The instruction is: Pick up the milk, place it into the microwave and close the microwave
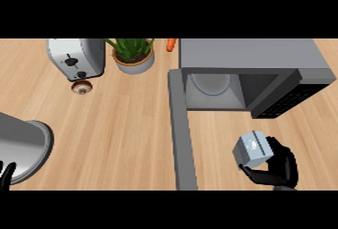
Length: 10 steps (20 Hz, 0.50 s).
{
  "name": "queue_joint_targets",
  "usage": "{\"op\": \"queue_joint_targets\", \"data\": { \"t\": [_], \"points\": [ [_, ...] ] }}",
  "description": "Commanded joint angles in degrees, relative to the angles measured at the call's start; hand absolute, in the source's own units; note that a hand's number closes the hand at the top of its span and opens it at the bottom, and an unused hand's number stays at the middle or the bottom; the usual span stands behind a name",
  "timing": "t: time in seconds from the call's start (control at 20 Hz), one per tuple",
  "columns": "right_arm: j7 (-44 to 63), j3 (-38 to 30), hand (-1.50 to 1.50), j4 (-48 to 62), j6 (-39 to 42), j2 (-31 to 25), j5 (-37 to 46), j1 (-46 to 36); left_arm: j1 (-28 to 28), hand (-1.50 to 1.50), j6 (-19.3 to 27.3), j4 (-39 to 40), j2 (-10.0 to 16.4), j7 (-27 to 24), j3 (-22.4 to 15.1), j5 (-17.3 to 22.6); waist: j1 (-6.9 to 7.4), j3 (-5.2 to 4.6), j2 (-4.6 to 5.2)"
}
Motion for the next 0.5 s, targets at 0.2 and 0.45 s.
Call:
{"op": "queue_joint_targets", "data": {
  "t": [0.2, 0.45],
  "points": [
    [7.88, 7.15, 1.50, -6.68, 3.46, 0.50, 3.33, -3.88, 3.46, -1.50, -2.59, 3.55, -0.60, -5.82, 1.13, 0.52, -0.09, -0.05, -0.11],
    [20.30, 9.59, 1.50, -23.40, 0.79, -0.03, 2.28, 1.62, 7.41, -1.50, -0.15, -2.31, -0.63, -3.33, -2.97, -0.75, -0.49, -0.08, -0.29]
  ]
}}
